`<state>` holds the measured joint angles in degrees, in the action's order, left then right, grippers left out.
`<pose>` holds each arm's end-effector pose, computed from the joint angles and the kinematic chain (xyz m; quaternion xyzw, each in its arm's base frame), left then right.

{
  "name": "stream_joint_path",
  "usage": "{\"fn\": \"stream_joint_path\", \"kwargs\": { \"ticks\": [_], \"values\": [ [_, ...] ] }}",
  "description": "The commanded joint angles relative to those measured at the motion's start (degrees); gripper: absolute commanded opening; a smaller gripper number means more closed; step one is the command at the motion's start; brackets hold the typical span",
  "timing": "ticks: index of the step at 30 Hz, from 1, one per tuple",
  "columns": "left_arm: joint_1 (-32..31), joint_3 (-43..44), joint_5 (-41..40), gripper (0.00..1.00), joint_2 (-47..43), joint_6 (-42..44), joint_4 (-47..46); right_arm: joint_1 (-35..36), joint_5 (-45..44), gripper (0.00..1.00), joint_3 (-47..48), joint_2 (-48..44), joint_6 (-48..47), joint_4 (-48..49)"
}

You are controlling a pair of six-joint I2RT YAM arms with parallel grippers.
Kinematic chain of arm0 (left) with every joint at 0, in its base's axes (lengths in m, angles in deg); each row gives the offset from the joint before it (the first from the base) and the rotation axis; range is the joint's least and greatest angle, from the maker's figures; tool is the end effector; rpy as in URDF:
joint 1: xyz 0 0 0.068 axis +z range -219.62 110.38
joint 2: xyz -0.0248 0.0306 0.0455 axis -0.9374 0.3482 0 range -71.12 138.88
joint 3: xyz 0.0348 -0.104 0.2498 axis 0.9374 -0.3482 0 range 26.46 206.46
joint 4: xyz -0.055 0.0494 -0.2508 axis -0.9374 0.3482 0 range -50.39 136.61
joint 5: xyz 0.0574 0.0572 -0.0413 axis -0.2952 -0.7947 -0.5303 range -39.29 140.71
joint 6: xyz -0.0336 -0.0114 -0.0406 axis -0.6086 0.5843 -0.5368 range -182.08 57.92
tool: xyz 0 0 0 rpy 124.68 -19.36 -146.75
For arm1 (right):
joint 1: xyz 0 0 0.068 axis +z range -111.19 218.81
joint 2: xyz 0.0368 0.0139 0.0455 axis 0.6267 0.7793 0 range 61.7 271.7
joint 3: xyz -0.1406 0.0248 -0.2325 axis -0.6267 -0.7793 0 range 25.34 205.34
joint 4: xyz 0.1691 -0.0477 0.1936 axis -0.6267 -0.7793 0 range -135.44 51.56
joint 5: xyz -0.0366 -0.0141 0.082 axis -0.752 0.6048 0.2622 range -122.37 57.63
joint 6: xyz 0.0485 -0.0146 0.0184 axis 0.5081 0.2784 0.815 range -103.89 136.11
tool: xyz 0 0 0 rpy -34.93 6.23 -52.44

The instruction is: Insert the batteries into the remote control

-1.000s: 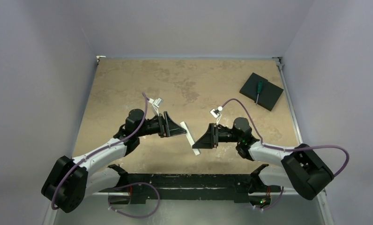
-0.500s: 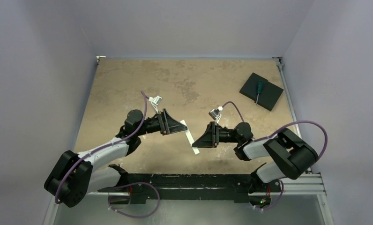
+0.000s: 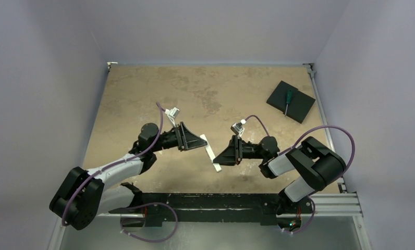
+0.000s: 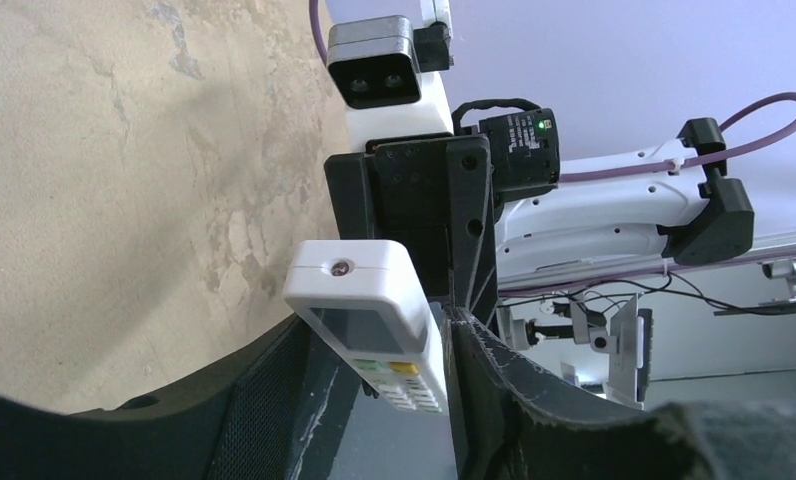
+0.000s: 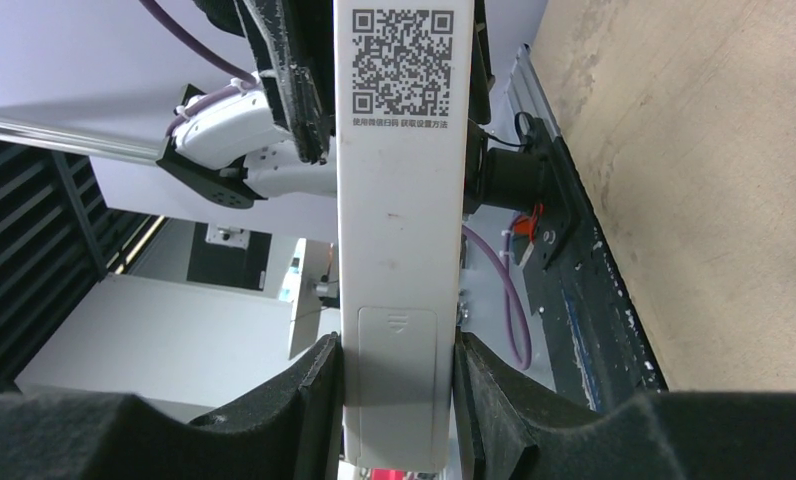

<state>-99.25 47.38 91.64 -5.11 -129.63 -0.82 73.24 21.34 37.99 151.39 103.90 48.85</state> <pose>0.1874 -0.1335 0.2153 0.0003 0.7285 -0.6463 0.2272 0.1698 0.1511 0.1692 -0.0529 0.6667 0.7394 0.0772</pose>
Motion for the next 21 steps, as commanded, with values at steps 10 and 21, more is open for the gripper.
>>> {"fn": "stream_joint_path", "kwargs": {
  "ticks": [10, 21],
  "values": [
    [0.2, -1.6, 2.4, 0.00, 3.6, -7.2, -16.8, 0.2, 0.3, 0.22, 1.0, -0.5, 0.1, 17.2],
    [0.2, -1.5, 1.1, 0.00, 2.6, -7.4, -15.8, 0.2, 0.3, 0.54, -0.2, -1.5, -1.3, 17.3]
  ]
}}
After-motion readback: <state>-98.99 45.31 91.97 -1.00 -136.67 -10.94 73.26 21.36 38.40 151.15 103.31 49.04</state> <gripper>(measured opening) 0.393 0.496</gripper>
